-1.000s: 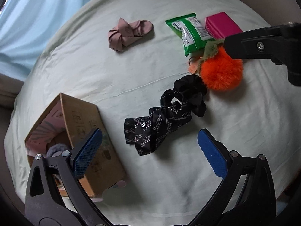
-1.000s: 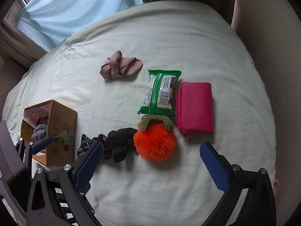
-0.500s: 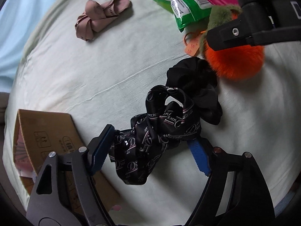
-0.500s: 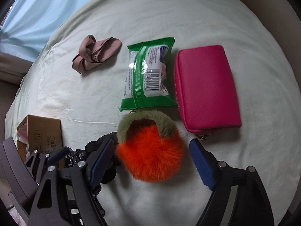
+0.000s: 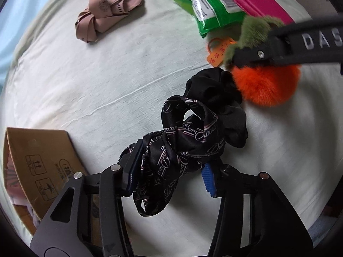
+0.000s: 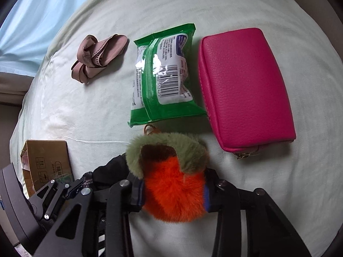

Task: Organize soft objects
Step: 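Grasp the black patterned scrunchie with the left tool while the right tool grasps the orange pompom, then carry the scrunchie with the left tool into the box while the right tool drops the pompom there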

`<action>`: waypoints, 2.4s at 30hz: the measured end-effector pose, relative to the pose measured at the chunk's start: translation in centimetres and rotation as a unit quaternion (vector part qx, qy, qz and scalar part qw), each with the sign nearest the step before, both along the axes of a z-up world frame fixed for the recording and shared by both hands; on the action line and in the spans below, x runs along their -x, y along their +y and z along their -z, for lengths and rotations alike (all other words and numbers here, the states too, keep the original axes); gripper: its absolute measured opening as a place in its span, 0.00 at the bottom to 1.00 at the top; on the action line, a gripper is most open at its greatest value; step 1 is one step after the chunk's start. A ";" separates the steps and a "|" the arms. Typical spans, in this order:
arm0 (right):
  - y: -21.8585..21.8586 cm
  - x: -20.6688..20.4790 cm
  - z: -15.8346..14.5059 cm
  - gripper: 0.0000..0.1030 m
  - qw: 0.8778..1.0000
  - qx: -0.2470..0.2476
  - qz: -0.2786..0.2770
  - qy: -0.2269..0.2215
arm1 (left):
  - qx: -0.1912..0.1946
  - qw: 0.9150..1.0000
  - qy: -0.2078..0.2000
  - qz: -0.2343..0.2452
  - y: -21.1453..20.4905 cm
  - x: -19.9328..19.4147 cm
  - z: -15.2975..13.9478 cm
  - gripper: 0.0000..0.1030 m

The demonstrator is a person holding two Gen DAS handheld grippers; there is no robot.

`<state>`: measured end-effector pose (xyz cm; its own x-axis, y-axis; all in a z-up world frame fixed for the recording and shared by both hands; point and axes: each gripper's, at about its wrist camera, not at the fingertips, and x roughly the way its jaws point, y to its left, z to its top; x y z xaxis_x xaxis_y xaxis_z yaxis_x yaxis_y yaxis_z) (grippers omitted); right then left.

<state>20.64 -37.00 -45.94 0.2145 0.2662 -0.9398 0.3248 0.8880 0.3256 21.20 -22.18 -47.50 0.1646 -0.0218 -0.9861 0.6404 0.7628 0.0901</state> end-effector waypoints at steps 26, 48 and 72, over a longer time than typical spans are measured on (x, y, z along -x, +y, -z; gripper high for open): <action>0.6 7.1 -14.1 0.32 0.994 0.007 0.005 -0.111 | 0.068 0.987 -0.097 -0.108 4.4 5.1 -18.3 0.39; 17.7 8.1 -28.1 0.33 0.976 0.001 -0.040 -0.214 | 0.124 0.950 -0.148 -0.246 27.9 4.5 -30.0 0.39; 38.0 -3.7 -17.6 0.33 0.986 -0.014 -0.127 -0.105 | 0.081 0.955 0.007 -0.284 41.7 -3.7 -14.8 0.39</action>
<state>24.32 1.05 -28.33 0.3264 0.3614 -0.8734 0.0164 0.9217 0.3876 24.89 19.54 -32.73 0.1814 -0.0853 -0.9797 0.1184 0.9909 -0.0644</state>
